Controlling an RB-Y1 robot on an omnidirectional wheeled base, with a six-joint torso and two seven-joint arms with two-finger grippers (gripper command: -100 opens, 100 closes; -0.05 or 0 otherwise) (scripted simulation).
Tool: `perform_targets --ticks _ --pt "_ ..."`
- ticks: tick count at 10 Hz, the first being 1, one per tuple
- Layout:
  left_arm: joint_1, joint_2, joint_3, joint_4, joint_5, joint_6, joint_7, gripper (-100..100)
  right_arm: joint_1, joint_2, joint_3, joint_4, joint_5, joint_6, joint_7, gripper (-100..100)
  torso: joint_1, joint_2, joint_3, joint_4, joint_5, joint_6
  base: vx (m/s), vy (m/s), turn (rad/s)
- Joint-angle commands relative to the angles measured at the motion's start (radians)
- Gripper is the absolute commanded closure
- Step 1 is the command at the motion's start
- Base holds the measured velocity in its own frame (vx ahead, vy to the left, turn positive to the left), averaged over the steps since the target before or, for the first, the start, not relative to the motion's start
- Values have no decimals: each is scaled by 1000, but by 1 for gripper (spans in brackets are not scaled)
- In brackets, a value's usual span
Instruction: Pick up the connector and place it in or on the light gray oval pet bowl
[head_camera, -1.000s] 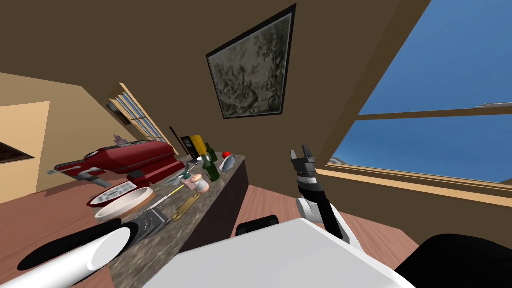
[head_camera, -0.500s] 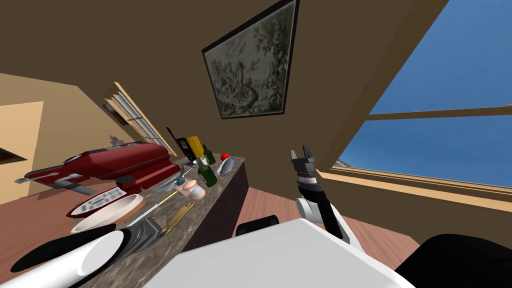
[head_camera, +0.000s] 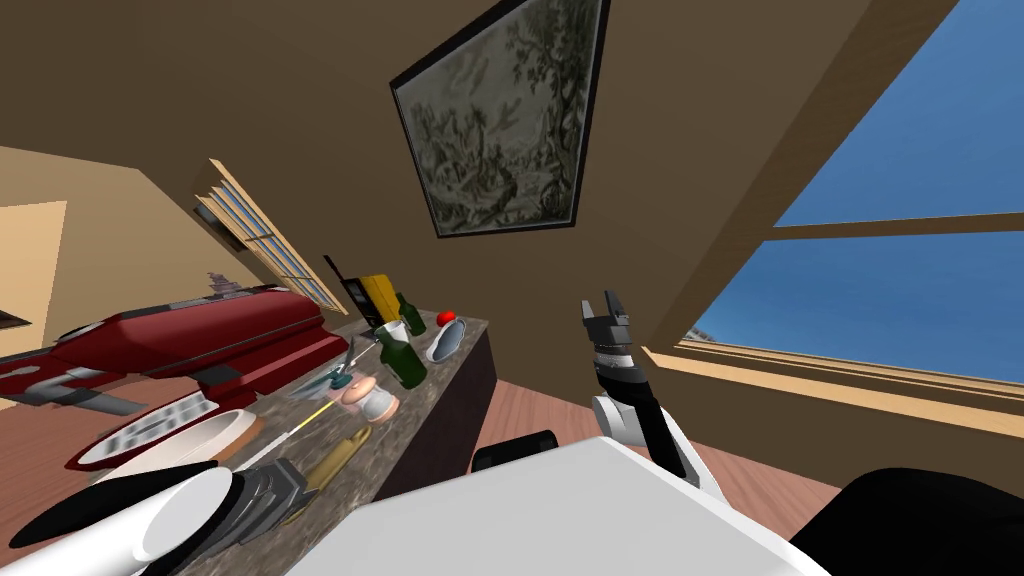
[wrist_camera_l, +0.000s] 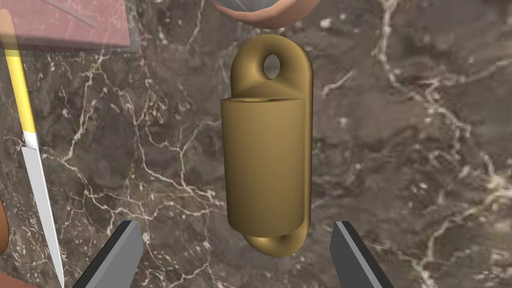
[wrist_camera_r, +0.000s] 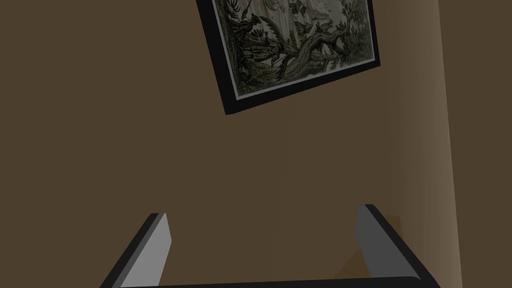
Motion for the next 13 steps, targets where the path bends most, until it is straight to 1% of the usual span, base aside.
perform_targets --ticks 1,2,3,4,7,8,9,10,11,12,13 --pt "4 14 11 15 7 50 12 -100 0 0 0 0 0 0 0 0 0 0 0 0 0 0 98 -9 -8" --pt "4 14 11 15 7 59 12 -100 0 0 0 0 0 0 0 0 0 0 0 0 0 0 82 -12 -2" --pt "8 24 18 25 12 94 22 -100 0 0 0 0 0 0 0 0 -1 1 1 0 0 0 101 -18 -8" --pt "8 24 18 25 12 99 22 -100 0 0 0 0 0 0 0 0 -1 0 0 0 0 0 79 -15 -2" --pt "18 48 32 48 21 191 44 -100 0 0 0 0 0 0 0 0 0 1 0 0 0 0 104 -11 -8" --pt "20 53 35 52 23 210 49 -100 0 0 0 0 0 0 0 0 -1 -1 0 0 0 0 121 -20 -3" --pt "22 56 36 56 24 225 52 -100 0 0 0 0 0 0 0 0 -1 -1 0 0 0 0 86 -17 -1" --pt "25 48 32 46 21 213 52 -100 0 0 0 0 0 0 0 0 -1 1 0 0 0 0 33 -7 1" --pt "25 49 33 47 21 216 52 0 0 0 0 0 0 0 0 0 -1 4 2 1 0 0 7 -1 0" --pt "19 44 21 83 8 180 41 -100 0 0 0 0 0 0 0 0 0 6 3 1 0 0 0 0 0" --pt "18 43 18 92 5 171 39 -100 0 0 0 0 0 0 0 0 0 7 4 1 0 0 -5 -5 7"
